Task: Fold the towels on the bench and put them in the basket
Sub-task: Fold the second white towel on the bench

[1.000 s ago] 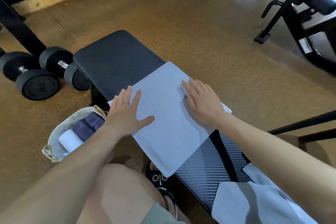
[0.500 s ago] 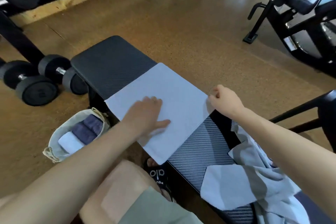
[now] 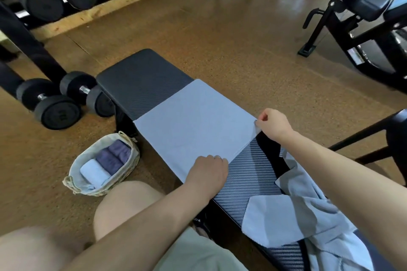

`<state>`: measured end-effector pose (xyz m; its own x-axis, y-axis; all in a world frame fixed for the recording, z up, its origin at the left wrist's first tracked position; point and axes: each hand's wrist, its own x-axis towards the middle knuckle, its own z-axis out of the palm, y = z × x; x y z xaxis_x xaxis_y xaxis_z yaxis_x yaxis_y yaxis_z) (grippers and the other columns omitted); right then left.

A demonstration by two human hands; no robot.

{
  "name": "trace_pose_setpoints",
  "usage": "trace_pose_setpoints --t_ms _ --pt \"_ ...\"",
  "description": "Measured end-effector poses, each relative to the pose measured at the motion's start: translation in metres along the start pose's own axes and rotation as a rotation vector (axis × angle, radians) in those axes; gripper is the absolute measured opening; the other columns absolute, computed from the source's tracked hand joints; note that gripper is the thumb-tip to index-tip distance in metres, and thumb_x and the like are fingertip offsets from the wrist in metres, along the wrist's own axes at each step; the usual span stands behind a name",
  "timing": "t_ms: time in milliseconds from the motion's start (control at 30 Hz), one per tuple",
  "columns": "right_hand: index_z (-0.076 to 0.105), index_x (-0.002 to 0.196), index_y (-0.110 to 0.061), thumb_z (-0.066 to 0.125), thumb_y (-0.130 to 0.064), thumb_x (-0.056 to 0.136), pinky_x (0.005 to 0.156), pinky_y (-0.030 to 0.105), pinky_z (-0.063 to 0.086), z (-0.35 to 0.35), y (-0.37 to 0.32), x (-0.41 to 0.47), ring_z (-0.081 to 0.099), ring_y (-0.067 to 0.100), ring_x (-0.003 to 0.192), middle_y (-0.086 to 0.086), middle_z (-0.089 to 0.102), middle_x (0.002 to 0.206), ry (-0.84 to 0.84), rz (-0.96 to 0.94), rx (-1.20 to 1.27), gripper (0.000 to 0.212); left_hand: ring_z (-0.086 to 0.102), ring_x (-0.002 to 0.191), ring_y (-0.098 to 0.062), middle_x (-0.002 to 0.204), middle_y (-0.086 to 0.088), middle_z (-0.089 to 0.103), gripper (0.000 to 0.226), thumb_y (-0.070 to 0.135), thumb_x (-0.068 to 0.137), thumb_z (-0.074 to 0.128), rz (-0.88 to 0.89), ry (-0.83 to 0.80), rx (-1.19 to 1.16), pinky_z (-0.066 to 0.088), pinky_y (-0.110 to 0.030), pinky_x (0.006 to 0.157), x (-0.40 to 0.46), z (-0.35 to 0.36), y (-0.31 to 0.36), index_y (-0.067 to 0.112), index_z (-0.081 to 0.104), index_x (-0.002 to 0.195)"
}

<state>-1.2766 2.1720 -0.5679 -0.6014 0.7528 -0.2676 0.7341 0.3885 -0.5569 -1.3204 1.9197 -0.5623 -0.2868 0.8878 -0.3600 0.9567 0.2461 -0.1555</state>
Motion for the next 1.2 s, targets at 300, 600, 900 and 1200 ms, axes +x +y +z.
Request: trace_pose_setpoints --t_ms 300,600,900,1200 --pt "0.057 0.105 -0.015 0.07 -0.017 0.083 0.058 0.029 0.046 -0.012 -0.008 0.0 0.062 0.022 0.074 0.006 0.071 0.082 -0.156 0.008 0.023 0.026 0.055 0.102 -0.027 0.119 -0.009 0.051 0.041 0.043 0.1 0.049 -0.131 0.096 -0.169 0.032 -0.034 0.062 -0.001 0.003 -0.006 0.009 0.045 0.124" --pt "0.066 0.094 -0.007 0.061 -0.002 0.091 0.054 0.026 0.044 -0.037 -0.044 -0.005 0.051 0.017 0.056 0.009 0.057 0.068 -0.35 0.109 0.592 0.007 0.053 0.103 -0.027 0.131 -0.016 0.046 0.034 0.021 0.099 0.048 -0.23 0.101 -0.167 0.032 -0.035 0.068 -0.009 -0.002 0.001 0.004 0.042 0.128" --pt "0.064 0.118 0.006 0.059 0.01 0.089 0.074 0.024 0.058 -0.056 -0.073 0.011 0.07 0.022 0.095 0.015 0.074 0.107 -0.542 0.008 0.692 0.03 0.054 0.097 -0.031 0.098 -0.004 0.05 0.01 0.023 0.097 0.044 -0.219 0.007 -0.569 0.035 -0.036 0.072 -0.035 -0.032 -0.081 0.017 0.044 0.105" --pt "0.07 0.076 -0.014 0.069 -0.018 0.091 0.053 0.022 0.037 -0.012 -0.141 0.069 0.046 0.012 0.055 -0.001 0.054 0.062 -0.219 -0.181 0.37 0.015 0.047 0.055 -0.002 0.065 0.011 0.053 0.027 0.032 0.097 0.06 -0.362 0.232 -1.004 0.038 -0.029 0.058 -0.044 -0.026 -0.208 0.019 0.058 0.074"
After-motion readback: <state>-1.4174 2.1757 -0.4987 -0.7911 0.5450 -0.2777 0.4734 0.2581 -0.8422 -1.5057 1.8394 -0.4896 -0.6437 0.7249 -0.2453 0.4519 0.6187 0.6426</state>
